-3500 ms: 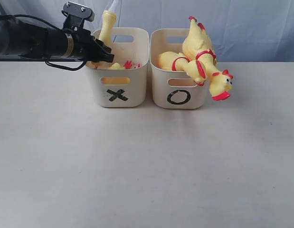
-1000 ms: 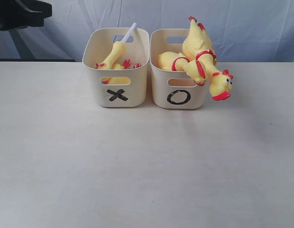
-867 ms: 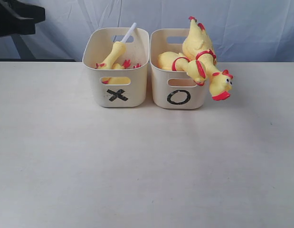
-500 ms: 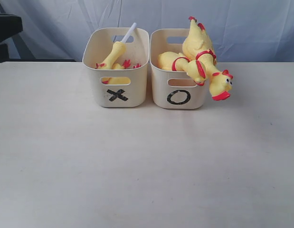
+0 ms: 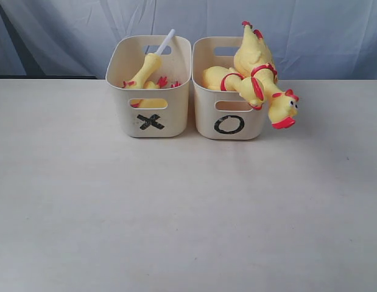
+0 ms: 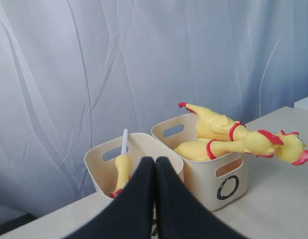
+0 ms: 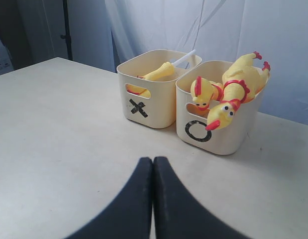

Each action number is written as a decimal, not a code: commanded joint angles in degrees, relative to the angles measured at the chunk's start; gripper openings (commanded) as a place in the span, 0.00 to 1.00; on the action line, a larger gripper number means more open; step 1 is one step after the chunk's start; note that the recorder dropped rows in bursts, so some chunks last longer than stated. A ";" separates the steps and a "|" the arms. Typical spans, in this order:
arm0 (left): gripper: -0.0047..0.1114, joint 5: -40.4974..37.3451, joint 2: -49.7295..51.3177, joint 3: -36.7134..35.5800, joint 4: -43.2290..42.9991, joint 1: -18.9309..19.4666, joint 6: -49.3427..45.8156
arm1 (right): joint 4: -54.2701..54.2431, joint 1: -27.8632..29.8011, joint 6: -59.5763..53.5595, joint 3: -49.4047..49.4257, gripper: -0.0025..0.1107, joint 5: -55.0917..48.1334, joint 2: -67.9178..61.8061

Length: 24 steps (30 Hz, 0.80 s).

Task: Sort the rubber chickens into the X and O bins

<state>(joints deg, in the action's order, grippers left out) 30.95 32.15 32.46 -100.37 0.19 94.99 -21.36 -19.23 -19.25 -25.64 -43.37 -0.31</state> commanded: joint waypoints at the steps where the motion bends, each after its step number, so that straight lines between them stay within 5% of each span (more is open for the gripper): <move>1: 0.04 -0.82 -6.09 -1.43 0.42 0.26 0.53 | 0.16 -0.25 -0.03 0.25 0.01 0.43 0.31; 10: 0.04 -0.69 -10.77 -1.43 0.42 0.26 0.42 | -0.12 0.60 -0.14 0.25 0.01 0.33 0.31; 24: 0.04 -0.81 -10.92 -1.43 0.42 0.26 0.31 | -0.10 12.86 -0.14 0.25 0.01 0.33 0.31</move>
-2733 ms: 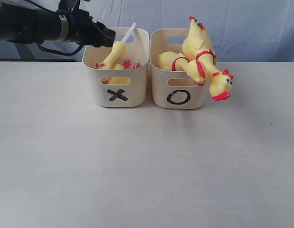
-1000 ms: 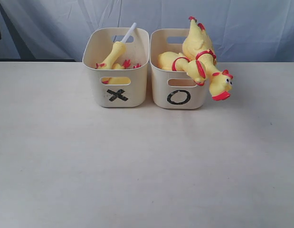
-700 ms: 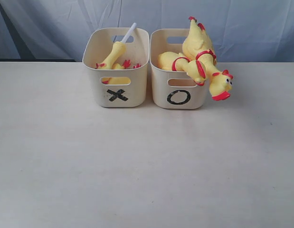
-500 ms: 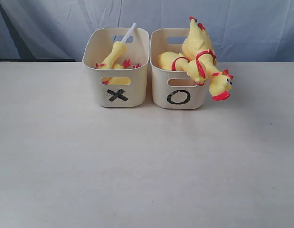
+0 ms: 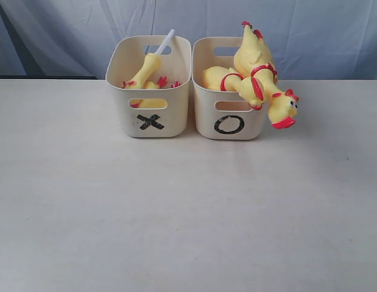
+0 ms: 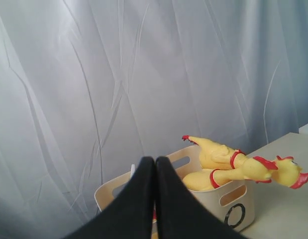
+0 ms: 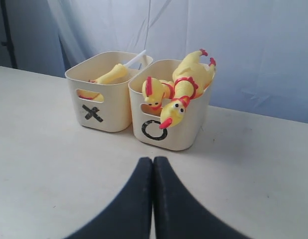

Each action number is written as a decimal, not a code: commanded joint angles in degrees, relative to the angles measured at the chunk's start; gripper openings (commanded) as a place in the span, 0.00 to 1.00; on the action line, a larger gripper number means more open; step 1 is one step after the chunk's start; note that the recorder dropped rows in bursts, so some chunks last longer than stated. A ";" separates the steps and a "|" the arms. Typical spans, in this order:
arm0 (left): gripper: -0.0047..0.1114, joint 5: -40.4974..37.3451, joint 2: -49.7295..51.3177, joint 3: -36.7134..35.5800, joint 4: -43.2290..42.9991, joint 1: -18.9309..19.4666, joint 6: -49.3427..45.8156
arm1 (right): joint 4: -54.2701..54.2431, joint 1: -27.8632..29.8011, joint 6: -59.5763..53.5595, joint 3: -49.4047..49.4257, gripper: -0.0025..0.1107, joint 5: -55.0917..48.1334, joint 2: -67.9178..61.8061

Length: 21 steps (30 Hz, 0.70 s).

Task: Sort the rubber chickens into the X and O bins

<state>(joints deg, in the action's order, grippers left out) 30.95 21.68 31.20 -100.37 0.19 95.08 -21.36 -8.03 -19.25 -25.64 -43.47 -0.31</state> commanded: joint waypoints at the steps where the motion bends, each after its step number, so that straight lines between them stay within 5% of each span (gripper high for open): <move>1: 0.04 -1.12 -1.03 -0.17 0.42 0.40 0.22 | -0.10 1.67 -0.14 0.25 0.01 0.42 0.31; 8: 0.04 -0.90 -10.68 -0.17 0.42 3.73 0.22 | -0.10 1.67 -0.14 0.25 0.01 0.42 0.31; 21: 0.04 0.17 -21.68 -0.05 0.42 3.83 0.22 | -0.10 1.67 -0.14 0.25 0.01 0.42 0.31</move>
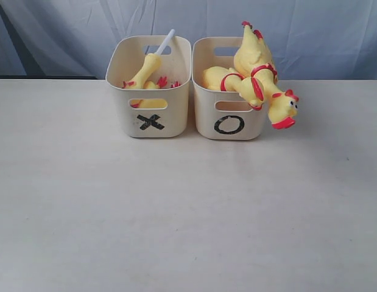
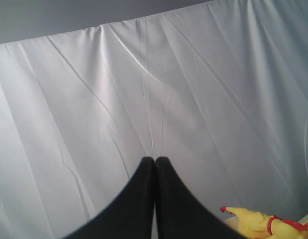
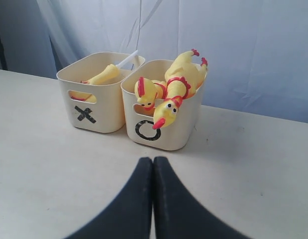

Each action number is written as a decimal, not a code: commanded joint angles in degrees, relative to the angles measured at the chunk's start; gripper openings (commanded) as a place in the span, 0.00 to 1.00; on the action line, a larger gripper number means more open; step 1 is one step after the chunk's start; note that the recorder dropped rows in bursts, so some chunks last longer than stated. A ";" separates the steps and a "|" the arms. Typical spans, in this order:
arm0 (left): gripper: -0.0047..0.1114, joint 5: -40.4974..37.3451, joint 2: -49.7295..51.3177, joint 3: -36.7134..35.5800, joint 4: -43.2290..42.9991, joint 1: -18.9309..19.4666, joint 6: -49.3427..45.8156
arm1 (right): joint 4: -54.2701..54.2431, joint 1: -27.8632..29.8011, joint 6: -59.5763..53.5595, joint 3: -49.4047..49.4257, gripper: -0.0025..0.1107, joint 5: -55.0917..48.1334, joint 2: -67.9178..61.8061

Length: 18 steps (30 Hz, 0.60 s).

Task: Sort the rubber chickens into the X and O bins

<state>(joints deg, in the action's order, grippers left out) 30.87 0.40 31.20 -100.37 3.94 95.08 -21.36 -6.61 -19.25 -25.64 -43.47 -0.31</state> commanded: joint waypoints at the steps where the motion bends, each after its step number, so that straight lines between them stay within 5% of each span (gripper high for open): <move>1: 0.04 0.25 -0.40 -0.05 0.42 0.08 0.22 | -0.10 0.24 -0.14 0.25 0.01 0.42 0.31; 18: 0.04 0.36 -0.40 -0.17 1.01 0.08 0.22 | -0.15 0.26 -0.14 0.52 0.01 0.97 0.31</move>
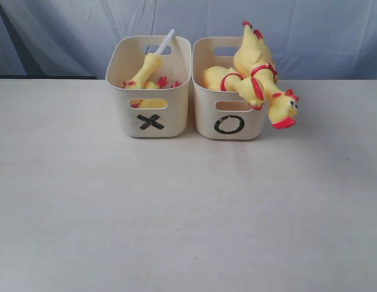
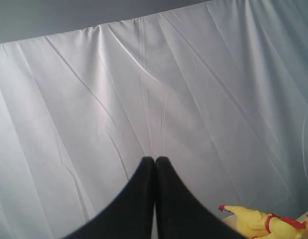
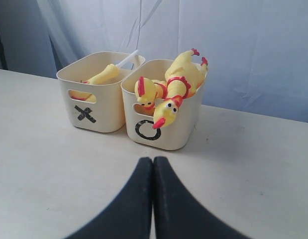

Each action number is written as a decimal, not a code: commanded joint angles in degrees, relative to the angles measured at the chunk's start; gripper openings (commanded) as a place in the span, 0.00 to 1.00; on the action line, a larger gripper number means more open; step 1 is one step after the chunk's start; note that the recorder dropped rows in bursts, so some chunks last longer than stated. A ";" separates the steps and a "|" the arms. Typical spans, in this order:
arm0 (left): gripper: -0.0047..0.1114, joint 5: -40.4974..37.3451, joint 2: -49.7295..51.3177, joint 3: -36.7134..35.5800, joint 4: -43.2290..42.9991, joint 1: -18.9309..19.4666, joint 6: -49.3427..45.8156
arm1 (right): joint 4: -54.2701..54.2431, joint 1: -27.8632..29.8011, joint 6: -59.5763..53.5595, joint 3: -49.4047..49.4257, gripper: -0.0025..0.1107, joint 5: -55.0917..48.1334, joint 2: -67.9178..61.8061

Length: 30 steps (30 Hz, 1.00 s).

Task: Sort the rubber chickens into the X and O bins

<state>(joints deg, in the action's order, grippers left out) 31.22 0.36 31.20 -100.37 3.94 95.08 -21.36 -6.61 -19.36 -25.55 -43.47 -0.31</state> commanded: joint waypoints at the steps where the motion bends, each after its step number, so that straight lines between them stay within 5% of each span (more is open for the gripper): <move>1: 0.04 -0.15 -0.36 -0.46 3.63 0.08 0.22 | -0.15 0.26 -0.03 0.43 0.01 0.97 0.31; 9: 0.04 -2.21 -0.36 -4.55 44.33 0.08 0.22 | -0.15 0.26 -0.03 0.43 0.01 2.78 0.31; 14: 0.04 -10.81 -0.36 -7.11 68.20 0.08 0.22 | 2.99 0.26 -0.03 0.43 0.01 8.41 0.31; 18: 0.04 -26.32 -0.36 -8.38 82.62 0.08 0.22 | 7.54 0.26 -0.03 0.43 0.01 10.32 0.31; 19: 0.04 -39.78 -0.36 -8.38 83.77 0.08 0.22 | 9.84 0.26 -0.03 0.43 0.01 9.73 0.31; 21: 0.04 -53.17 -0.36 -9.10 84.52 0.08 0.22 | 10.85 0.26 -0.03 0.43 0.01 9.73 0.31; 30: 0.04 -39.59 -0.36 -15.72 94.86 0.08 0.22 | 8.82 0.26 -0.03 0.43 0.01 9.61 0.31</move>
<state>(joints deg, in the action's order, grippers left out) -10.25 0.26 16.60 -7.24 3.94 95.31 -12.40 -6.61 -19.36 -25.41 -34.42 -0.31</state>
